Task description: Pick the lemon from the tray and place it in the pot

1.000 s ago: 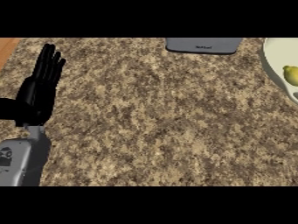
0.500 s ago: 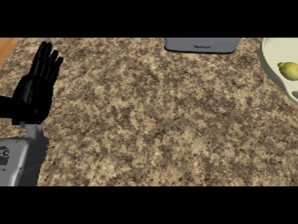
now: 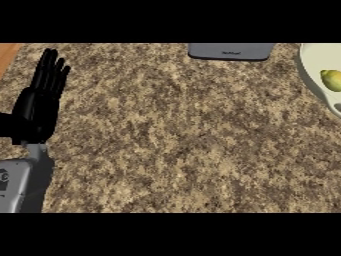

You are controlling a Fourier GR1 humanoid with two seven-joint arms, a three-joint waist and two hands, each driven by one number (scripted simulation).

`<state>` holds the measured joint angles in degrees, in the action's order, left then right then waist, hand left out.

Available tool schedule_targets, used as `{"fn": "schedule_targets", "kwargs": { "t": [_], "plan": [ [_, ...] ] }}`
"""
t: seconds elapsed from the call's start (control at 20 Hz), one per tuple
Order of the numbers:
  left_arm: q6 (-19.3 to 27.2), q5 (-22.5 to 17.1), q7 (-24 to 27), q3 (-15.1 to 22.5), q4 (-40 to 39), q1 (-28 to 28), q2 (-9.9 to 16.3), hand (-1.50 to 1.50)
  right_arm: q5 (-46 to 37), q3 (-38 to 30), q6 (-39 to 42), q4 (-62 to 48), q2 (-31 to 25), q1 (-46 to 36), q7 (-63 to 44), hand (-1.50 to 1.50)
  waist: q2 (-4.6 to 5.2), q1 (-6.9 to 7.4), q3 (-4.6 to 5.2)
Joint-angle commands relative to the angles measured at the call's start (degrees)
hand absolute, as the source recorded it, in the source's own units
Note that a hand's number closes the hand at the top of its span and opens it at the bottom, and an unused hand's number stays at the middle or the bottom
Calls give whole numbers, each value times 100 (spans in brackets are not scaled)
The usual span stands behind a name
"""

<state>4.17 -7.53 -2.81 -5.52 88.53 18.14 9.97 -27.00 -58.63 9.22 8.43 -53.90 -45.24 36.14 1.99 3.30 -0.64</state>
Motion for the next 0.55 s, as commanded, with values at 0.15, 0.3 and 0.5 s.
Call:
{"fn": "schedule_targets", "kwargs": {
  "t": [0.15, 0.3, 0.5],
  "plan": [
    [-38, -31, -127, -20, 69, 71, 74, 0, 245, -254, 291, -10, -230, 528, 259, -150, 18, 15, -27],
    [61, 11, -10, -62, -3, -60, 1, 0, 325, -324, 623, -18, -503, 671, 206, -150, -5, -39, -17],
    [109, 98, -43, 19, 24, 42, -21, 0, 354, -355, 702, 1, -613, 825, 219, -150, 10, -38, -28]
  ]
}}
